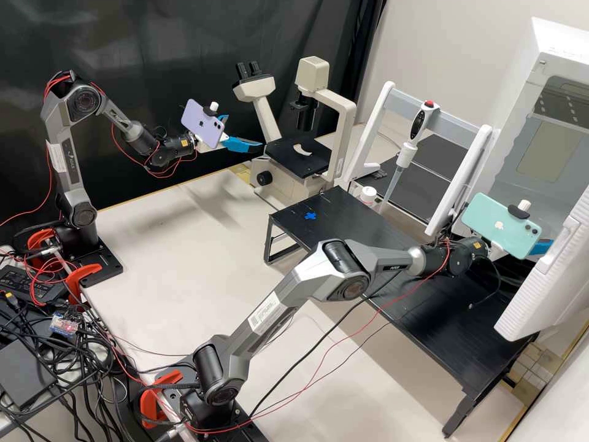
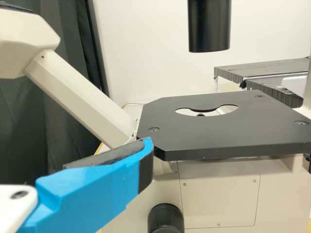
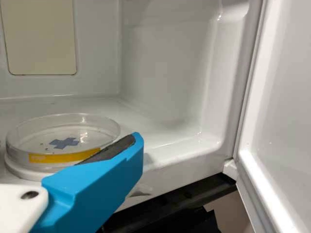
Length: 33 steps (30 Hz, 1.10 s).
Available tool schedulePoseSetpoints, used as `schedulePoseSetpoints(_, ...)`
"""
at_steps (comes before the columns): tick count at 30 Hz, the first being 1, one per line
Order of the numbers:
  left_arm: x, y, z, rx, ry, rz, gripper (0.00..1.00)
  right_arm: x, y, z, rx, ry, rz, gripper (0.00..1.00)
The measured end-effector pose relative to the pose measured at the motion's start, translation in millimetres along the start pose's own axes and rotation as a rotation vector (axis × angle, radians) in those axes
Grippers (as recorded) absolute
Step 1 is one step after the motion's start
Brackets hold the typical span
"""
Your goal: Move the petri dish to the microscope
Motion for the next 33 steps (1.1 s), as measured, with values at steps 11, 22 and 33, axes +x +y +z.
schedulePoseSetpoints(11, 0.0, 0.0, 0.0, 0.000, 0.000, 0.000, 1.00, -2.3, 8.2, 8.0, -0.017, 0.009, 0.014, 0.00)
schedulePoseSetpoints(22, 0.0, 0.0, 0.0, 0.000, 0.000, 0.000, 1.00, -8.0, 14.4, 16.0, -0.031, 0.015, 0.017, 0.00)
schedulePoseSetpoints(33, 0.0, 0.0, 0.0, 0.000, 0.000, 0.000, 1.00, -25.5, 21.1, 21.9, -0.021, 0.027, 0.016, 0.00)
